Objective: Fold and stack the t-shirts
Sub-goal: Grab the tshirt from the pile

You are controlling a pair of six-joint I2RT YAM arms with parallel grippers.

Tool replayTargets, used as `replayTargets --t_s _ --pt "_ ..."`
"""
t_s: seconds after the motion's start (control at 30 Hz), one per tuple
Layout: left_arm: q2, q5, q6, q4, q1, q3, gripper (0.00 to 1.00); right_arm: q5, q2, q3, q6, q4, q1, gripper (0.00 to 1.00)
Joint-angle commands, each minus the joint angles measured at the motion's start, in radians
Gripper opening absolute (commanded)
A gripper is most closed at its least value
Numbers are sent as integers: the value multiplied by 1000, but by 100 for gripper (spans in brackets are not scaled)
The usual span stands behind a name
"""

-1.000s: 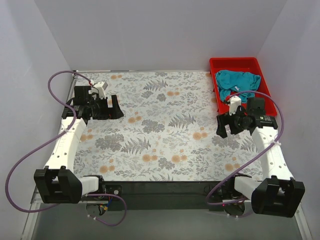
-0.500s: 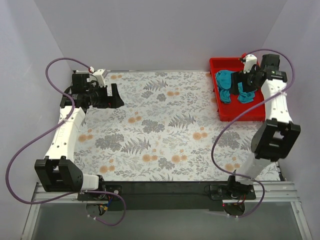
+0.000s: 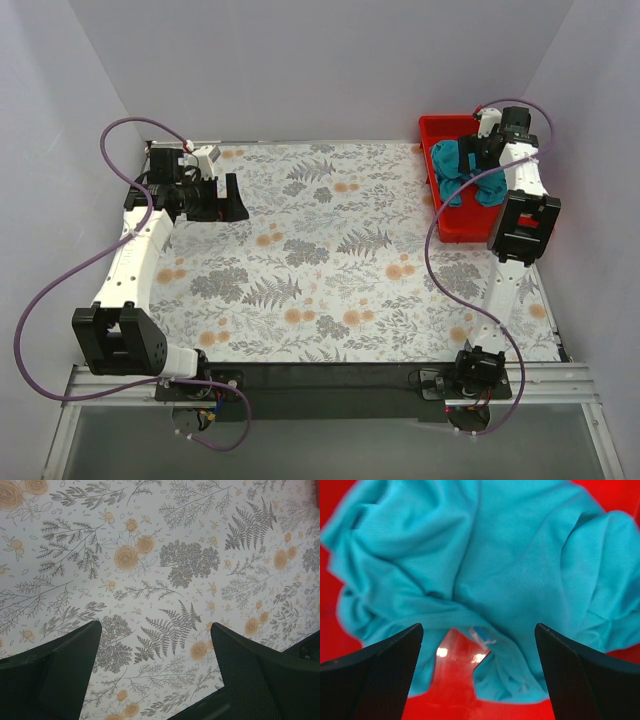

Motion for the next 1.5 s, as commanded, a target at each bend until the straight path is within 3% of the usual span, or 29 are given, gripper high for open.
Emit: replayTargets --t_s 0.0,0.23,0.3,0.43,0.47,0.53,0.57,0.73,0.9,1.13,1.33,1.47 --pt "-15 -10 27 -39 1 -8 91 52 34 14 16 108 3 99" --pt "-7 -30 36 -59 1 -2 91 84 111 7 -14 119 3 94" --pt "-3 -38 39 -68 1 1 91 79 128 7 -18 123 2 85" --pt "2 -49 39 -76 1 9 91 59 140 -9 -20 120 2 53" --pt "3 -50 39 -77 1 12 91 46 133 -15 -26 119 3 37" --pt "3 -55 39 -76 1 15 91 27 116 -27 -29 102 0 18" --pt "3 -53 40 -71 1 19 91 7 81 -45 -29 99 -3 2" --pt "16 -6 37 -65 1 41 91 -94 -140 -157 -12 92 -17 1" --pt "16 66 20 -24 1 44 91 -261 -468 -243 3 88 -20 1" --pt "17 106 -30 19 9 85 91 -445 -741 -167 -11 36 5 1" --pt "8 146 -62 19 13 141 91 -484 -878 -151 20 57 120 1" --pt "2 187 -75 4 55 177 91 -470 -970 -243 104 176 262 1"
